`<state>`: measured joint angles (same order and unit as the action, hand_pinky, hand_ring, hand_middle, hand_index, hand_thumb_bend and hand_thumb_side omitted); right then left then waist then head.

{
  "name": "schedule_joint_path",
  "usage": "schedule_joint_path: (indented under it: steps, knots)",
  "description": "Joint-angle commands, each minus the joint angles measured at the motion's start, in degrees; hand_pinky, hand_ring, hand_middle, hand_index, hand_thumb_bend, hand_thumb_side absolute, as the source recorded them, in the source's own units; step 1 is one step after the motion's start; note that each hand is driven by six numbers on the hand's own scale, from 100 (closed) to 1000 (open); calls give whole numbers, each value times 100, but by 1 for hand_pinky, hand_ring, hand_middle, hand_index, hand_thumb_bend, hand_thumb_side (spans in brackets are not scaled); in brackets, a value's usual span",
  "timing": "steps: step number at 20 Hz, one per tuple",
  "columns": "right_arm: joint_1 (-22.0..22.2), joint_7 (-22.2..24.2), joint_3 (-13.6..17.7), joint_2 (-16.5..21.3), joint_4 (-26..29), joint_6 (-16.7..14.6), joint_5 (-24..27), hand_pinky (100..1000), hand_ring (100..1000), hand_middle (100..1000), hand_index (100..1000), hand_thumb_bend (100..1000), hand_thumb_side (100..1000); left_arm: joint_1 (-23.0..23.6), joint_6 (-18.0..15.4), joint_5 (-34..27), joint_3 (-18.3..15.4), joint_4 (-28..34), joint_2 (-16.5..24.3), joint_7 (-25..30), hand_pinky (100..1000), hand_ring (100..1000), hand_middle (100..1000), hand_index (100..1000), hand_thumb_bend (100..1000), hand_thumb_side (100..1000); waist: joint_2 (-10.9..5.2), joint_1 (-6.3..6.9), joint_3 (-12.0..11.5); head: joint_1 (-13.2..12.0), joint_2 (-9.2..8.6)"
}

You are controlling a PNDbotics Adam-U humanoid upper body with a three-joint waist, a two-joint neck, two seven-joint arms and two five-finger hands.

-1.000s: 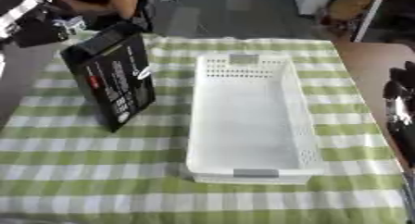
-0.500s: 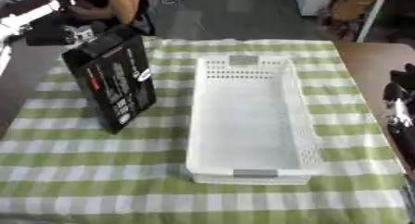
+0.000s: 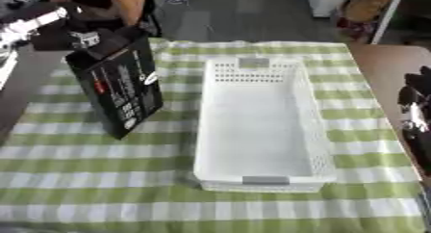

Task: Pick up objects on the table and place them in the box.

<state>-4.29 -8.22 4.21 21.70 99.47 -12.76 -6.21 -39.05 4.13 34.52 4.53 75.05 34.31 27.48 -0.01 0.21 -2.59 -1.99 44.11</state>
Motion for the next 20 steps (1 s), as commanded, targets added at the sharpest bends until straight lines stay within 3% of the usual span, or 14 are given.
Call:
schedule_joint_path:
  steps: [1,20]
  knots:
    - [-7,5,34,144,44,-9,5,835,858,779,928,282,656,-178,-2,17,-4,23,39,26,726,777,922,925,1000,804,-66,-3,-11,30,1]
    - [-8,25,23,148,41,-13,17,835,858,780,929,278,656,-268,-131,323,183,0,-29,115,754,794,919,925,1000,814,-64,-2,-5,23,1]
